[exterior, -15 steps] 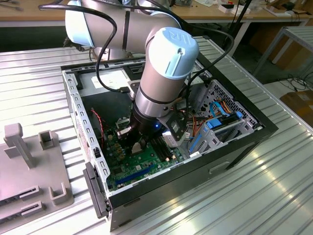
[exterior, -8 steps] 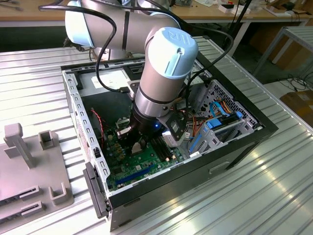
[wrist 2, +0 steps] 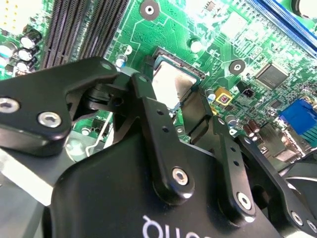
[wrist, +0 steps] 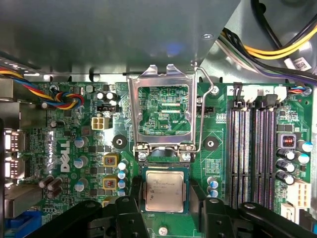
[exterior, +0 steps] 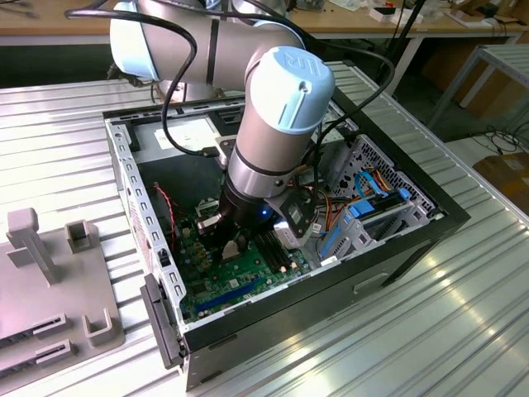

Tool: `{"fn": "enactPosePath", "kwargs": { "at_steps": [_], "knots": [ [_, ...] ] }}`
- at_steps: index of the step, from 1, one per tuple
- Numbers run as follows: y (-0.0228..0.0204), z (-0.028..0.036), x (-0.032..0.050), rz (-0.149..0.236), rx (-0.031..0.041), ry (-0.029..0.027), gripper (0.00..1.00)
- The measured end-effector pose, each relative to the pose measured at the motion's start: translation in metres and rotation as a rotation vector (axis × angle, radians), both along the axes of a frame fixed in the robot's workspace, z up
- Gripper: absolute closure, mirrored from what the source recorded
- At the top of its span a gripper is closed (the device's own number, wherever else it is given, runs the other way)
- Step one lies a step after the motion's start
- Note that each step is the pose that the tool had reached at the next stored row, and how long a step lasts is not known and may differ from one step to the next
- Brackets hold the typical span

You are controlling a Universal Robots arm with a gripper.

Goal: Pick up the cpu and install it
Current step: 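Place the cpu into insertion slot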

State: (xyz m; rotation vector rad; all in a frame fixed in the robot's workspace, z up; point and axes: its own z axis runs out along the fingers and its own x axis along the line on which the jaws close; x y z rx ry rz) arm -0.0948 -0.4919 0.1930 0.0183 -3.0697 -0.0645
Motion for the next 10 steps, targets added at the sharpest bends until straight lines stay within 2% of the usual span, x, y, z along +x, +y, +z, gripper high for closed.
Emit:
{"fn": "enactPosePath", "kwargs": {
  "at_steps": [1,3,4,10],
  "knots": [
    [0.0000,-0.0001,-0.0001,0.000,0.0003,-0.0008,0.47],
    [0.0002,-0.0007,0.0003,0.000,0.0017,-0.0014,0.47],
    [0.0002,-0.0003,0.0003,0.000,0.0010,-0.0012,0.41],
    [0.0000,0.0000,0.0005,0.000,0.0004,-0.0009,0.41]
  ]
}}
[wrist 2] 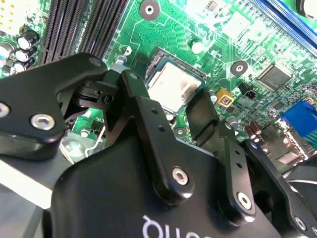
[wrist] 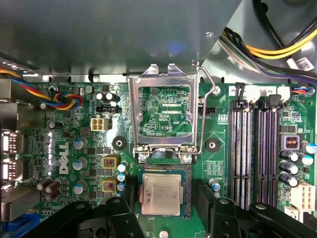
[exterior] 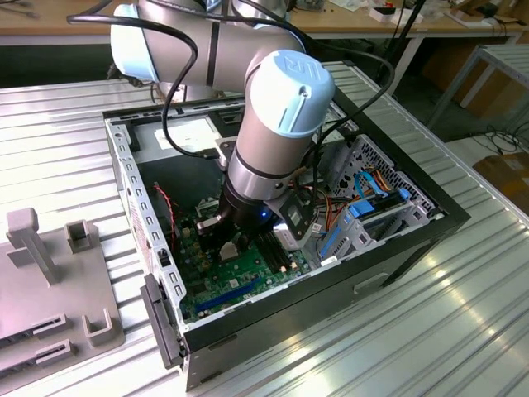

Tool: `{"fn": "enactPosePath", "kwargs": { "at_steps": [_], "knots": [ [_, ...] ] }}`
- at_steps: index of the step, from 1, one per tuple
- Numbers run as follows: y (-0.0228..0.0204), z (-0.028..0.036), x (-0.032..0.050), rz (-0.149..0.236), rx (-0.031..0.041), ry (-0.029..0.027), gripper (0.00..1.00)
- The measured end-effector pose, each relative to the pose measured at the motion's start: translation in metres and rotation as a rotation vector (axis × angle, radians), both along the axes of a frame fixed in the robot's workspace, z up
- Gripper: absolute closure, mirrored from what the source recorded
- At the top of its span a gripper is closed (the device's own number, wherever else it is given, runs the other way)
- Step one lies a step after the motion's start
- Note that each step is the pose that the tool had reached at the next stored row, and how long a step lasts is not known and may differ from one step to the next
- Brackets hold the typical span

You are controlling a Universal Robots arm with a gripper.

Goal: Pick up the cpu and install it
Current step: 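Place the cpu into insertion slot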

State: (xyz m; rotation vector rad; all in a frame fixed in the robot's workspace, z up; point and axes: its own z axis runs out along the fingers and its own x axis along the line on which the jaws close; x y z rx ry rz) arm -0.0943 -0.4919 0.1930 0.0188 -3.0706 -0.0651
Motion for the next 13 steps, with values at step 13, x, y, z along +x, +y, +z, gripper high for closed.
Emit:
{"fn": "enactPosePath", "kwargs": {
  "at_steps": [13],
  "knots": [
    [0.0001,0.0099,0.0006,0.000,-0.0018,-0.0001,0.41]
  ]
}}
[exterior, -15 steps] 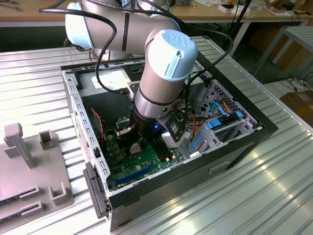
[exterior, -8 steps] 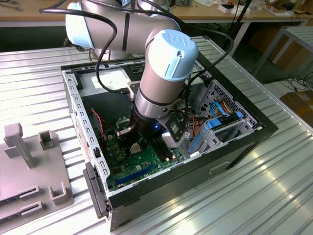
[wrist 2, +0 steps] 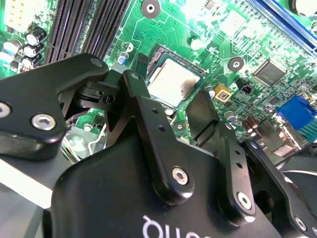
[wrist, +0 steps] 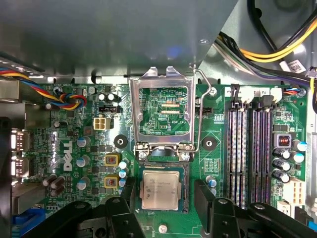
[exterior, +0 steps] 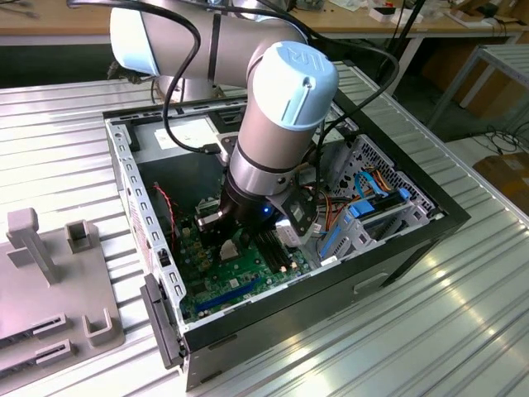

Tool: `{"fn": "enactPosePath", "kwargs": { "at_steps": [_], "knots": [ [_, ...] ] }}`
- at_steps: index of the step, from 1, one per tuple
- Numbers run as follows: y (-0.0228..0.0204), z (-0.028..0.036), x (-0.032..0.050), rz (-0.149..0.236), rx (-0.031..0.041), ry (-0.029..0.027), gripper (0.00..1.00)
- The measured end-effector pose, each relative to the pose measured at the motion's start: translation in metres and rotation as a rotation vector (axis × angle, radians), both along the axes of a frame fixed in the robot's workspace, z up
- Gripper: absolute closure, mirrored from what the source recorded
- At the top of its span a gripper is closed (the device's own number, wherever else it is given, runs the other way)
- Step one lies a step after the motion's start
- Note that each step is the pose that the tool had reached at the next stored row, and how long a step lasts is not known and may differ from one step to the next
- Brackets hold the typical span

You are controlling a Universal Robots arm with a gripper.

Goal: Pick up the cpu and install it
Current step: 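Place the cpu into insertion slot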

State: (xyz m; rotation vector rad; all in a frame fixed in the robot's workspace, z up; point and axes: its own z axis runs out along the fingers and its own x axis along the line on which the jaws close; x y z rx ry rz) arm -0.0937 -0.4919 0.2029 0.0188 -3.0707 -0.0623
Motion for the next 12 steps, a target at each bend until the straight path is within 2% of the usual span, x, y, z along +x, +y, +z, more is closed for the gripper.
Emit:
{"fn": "enactPosePath", "kwargs": {
  "at_steps": [12],
  "knots": [
    [0.0000,0.0008,0.0007,-0.007,-0.0003,0.0002,0.41]
  ]
}}
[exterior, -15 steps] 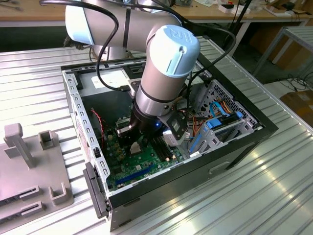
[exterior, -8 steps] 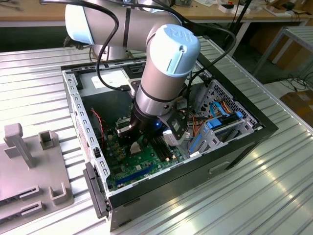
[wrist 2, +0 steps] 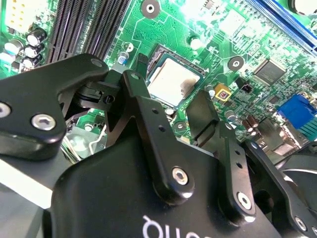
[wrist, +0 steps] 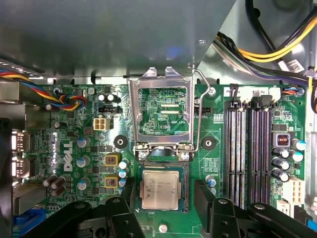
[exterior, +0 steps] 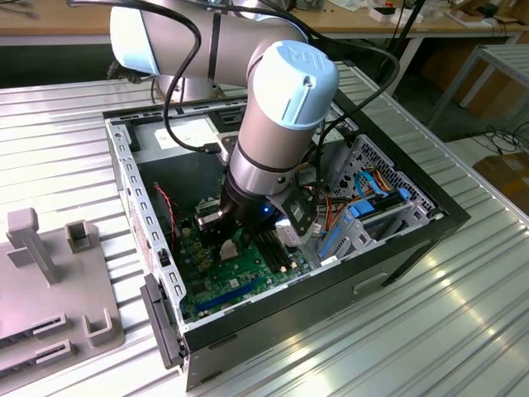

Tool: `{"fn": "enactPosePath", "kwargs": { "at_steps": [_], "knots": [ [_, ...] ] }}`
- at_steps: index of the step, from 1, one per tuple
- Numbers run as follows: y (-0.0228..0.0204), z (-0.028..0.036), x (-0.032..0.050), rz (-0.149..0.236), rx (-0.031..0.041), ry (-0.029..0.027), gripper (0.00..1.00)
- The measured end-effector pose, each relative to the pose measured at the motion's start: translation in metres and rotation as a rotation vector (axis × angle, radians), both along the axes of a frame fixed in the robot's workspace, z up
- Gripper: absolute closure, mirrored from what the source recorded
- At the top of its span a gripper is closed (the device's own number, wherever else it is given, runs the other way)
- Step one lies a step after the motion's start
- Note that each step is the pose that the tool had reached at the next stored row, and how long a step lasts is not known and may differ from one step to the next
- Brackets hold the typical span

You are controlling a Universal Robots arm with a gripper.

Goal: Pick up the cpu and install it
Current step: 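Place the cpu into insertion slot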

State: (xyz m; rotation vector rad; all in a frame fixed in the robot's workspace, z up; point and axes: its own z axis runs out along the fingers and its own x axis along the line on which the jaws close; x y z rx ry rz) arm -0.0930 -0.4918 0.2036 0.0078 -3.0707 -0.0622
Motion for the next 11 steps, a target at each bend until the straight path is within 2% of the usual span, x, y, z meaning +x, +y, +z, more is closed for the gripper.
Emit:
{"fn": "enactPosePath", "kwargs": {
  "at_steps": [11],
  "knots": [
    [0.0000,-0.0045,0.0047,-0.014,-0.0002,0.0005,0.41]
  ]
}}
